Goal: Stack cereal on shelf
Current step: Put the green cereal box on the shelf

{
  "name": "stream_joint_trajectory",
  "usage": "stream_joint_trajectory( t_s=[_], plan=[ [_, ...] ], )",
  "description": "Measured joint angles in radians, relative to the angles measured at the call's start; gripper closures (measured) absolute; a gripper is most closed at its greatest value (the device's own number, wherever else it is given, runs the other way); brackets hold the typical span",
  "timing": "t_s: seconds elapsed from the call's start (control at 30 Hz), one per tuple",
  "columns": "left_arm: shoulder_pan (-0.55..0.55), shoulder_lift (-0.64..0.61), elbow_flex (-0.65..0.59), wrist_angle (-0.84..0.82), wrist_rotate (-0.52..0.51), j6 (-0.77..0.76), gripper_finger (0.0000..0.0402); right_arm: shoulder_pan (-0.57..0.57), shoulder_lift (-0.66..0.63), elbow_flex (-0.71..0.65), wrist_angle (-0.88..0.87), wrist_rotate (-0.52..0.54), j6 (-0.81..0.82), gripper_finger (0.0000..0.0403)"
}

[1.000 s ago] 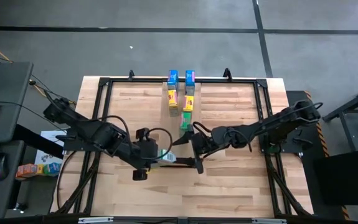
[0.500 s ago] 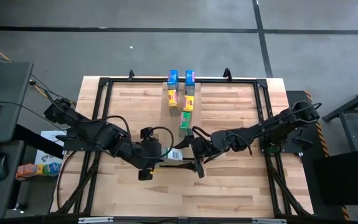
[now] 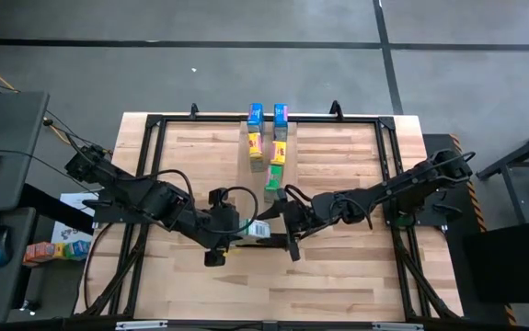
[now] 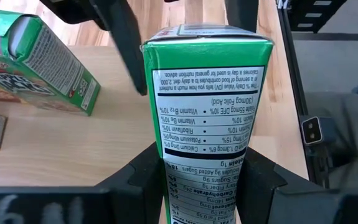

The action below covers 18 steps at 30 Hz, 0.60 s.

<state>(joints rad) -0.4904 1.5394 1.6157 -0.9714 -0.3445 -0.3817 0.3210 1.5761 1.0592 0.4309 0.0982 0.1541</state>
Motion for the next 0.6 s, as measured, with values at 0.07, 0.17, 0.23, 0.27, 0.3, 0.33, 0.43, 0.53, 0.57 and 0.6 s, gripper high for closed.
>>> stream_joint_trajectory(
  t_s=[0.07, 0.17, 0.23, 0.27, 0.3, 0.33, 0.43, 0.53, 0.57, 0.6],
  plan=[
    [0.000, 0.000, 0.000, 0.000, 0.000, 0.000, 0.0263, 0.000, 0.000, 0.000, 0.000, 0.000, 0.003, 0.0163],
    [0.000, 0.000, 0.000, 0.000, 0.001, 0.000, 0.0254, 0.000, 0.000, 0.000, -0.001, 0.000, 0.003, 0.0201],
    [0.000, 0.000, 0.000, 0.000, 0.000, -0.001, 0.0247, 0.000, 0.000, 0.000, -0.001, -0.001, 0.003, 0.0221],
    [0.000, 0.000, 0.002, -0.002, 0.001, -0.001, 0.0244, 0.000, 0.000, 0.000, -0.001, -0.001, 0.003, 0.0228],
    [0.000, 0.000, 0.005, -0.004, 0.001, -0.001, 0.0242, 0.000, 0.000, 0.000, -0.001, -0.001, 0.003, 0.0234],
    [-0.001, 0.000, 0.009, -0.005, 0.001, 0.000, 0.0239, 0.000, 0.000, 0.000, 0.001, -0.001, 0.002, 0.0238],
    [-0.002, 0.000, 0.020, -0.009, 0.003, 0.008, 0.0234, 0.001, -0.001, 0.000, 0.005, -0.002, 0.002, 0.0245],
    [-0.002, 0.000, 0.031, -0.014, 0.004, 0.019, 0.0232, 0.001, -0.002, 0.001, 0.006, -0.004, 0.001, 0.0246],
    [-0.002, 0.000, 0.038, -0.022, 0.004, 0.019, 0.0232, 0.001, -0.002, 0.001, 0.006, -0.003, -0.003, 0.0247],
    [-0.002, 0.001, 0.048, -0.036, 0.005, 0.019, 0.0232, 0.001, -0.002, 0.002, 0.004, -0.003, -0.007, 0.0247]
  ],
)
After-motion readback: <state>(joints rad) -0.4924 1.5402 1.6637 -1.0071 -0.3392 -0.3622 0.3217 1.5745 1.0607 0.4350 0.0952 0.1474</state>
